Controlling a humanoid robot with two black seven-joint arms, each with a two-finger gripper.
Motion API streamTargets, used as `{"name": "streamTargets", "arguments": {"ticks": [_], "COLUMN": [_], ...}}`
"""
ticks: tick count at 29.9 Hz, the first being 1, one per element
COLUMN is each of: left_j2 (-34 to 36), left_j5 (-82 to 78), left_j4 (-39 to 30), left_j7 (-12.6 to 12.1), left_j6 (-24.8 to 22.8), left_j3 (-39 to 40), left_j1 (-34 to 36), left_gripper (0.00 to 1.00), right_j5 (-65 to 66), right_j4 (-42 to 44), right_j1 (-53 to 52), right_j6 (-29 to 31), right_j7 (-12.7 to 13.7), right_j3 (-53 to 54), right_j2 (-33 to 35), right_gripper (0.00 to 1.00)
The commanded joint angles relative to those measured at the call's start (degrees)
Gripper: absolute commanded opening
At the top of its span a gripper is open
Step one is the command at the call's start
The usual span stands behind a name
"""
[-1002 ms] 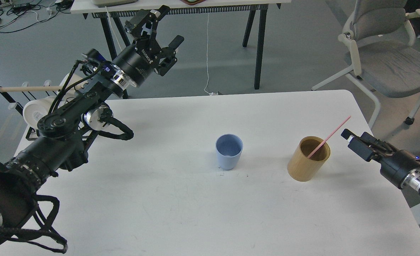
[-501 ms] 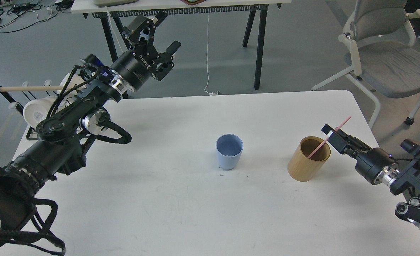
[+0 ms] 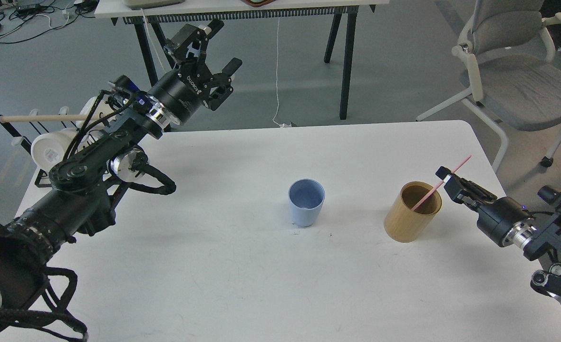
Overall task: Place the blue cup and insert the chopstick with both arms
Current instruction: 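Pull the pink straw up out of the tan cup with the right gripper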
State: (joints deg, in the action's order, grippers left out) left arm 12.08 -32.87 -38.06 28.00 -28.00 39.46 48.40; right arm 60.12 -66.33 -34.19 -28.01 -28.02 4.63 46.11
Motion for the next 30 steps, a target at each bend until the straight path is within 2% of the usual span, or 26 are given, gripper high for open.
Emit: {"name": "streamTargets", "arguments": {"ticks": [1, 7, 14, 18, 23, 26, 30], "left_j2": [-0.13, -0.13, -0.65, -0.65, -0.22, -0.04, 0.22], "left_j5": [0.0, 0.0, 0.0, 0.0, -0.09, -0.09, -0.09], "left_j4": [0.0, 0.0, 0.0, 0.0, 0.09, 0.09, 0.17], "left_j7": [0.0, 0.0, 0.0, 0.0, 0.0, 0.0, 0.0], "left_j6": [0.0, 0.0, 0.0, 0.0, 0.0, 0.0, 0.0], "left_j3": [0.0, 0.0, -0.17, -0.52, -0.61, -0.53, -0.53], "left_j1": [-0.23, -0.23, -0.5, -0.76, -1.46, -2.16, -2.25], "left_gripper": [0.89, 0.89, 0.89, 0.89, 0.89, 0.9, 0.9], "right_j5": [0.0, -0.52, -2.45, -3.69, -2.55, 3.05, 10.63], "right_j4": [-0.2, -3.62, -17.15, -22.17, -21.57, -18.59, -12.08], "right_j1": [-0.52, -3.68, -9.92, -13.26, -17.66, -18.1, -18.36], "right_j6": [0.01, 0.01, 0.14, 6.63, 11.3, 11.66, 11.66], "right_j7": [0.02, 0.02, 0.02, 0.02, 0.02, 0.02, 0.02], "right_j3": [0.03, 0.29, 5.38, 9.95, 9.96, 8.65, 6.89], "right_j2": [0.47, 5.04, 16.2, 18.23, 15.43, 6.83, -1.0], "right_gripper": [0.0, 0.0, 0.0, 0.0, 0.0, 0.0, 0.0]}}
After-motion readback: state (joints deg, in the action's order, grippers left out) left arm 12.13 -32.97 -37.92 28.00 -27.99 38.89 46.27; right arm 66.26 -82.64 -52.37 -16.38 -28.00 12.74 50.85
